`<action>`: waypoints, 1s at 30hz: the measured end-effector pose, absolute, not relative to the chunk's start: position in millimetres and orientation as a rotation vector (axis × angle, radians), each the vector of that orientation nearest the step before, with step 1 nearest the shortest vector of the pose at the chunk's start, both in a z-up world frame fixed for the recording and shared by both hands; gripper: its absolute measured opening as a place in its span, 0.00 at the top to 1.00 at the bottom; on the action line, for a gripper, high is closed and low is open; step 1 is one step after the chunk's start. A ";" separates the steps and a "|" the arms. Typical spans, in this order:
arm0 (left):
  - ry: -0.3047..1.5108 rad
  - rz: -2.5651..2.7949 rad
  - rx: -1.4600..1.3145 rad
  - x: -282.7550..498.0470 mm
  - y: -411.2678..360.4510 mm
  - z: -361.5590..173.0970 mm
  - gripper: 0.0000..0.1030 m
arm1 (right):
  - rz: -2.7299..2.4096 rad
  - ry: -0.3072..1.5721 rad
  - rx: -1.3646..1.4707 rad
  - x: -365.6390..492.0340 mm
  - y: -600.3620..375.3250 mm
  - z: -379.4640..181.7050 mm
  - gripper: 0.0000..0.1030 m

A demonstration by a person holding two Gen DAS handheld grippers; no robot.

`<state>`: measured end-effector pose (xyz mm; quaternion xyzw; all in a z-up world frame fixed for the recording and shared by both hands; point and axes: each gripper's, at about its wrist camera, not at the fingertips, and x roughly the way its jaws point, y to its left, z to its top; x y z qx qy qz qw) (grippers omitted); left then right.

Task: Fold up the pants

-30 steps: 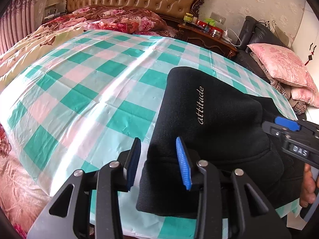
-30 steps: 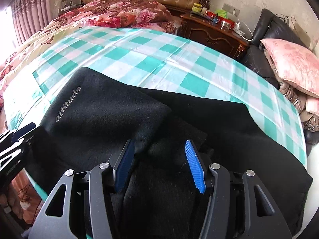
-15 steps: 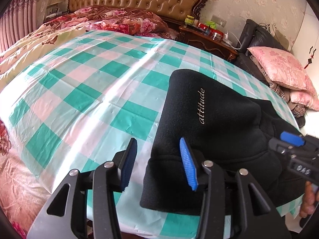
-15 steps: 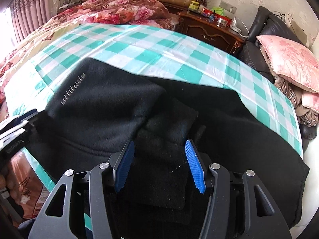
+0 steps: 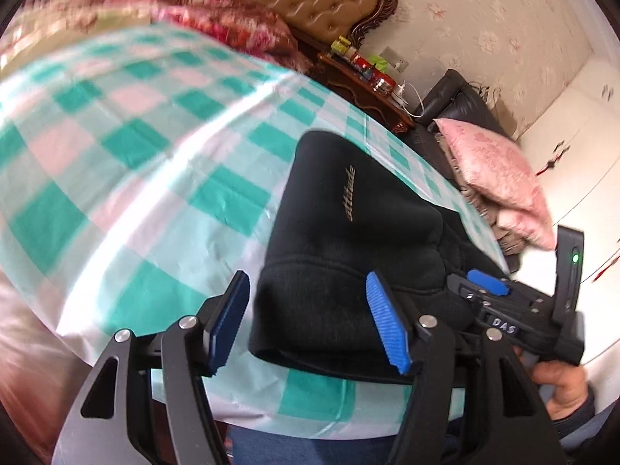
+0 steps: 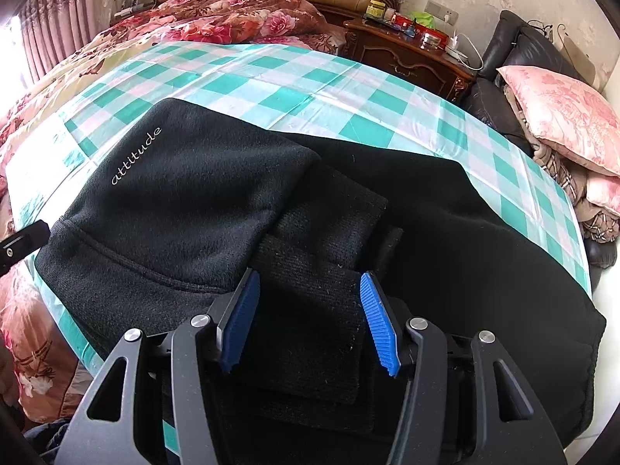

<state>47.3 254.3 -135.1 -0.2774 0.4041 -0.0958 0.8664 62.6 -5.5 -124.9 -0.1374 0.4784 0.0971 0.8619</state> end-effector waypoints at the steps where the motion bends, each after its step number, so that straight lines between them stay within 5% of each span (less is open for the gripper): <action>1: 0.855 -0.214 -0.607 48.3 254.8 -141.0 0.39 | 0.203 0.999 -0.292 62.3 -6.0 -125.3 0.49; 9: 0.883 -0.259 -0.678 54.4 254.6 -162.7 0.41 | 0.190 0.989 -0.288 61.4 -9.0 -126.2 0.40; 15: 0.884 -0.258 -0.655 54.2 253.2 -163.2 0.45 | 0.177 1.005 -0.232 58.6 -28.5 -127.2 0.19; 27: 0.852 -0.232 -0.635 47.6 254.4 -155.2 0.44 | 0.395 1.225 0.341 90.0 -82.1 -136.2 0.18; 30: 0.759 -0.156 -0.417 34.9 243.1 -127.1 0.45 | 0.411 1.237 0.404 105.1 -86.7 -138.6 0.19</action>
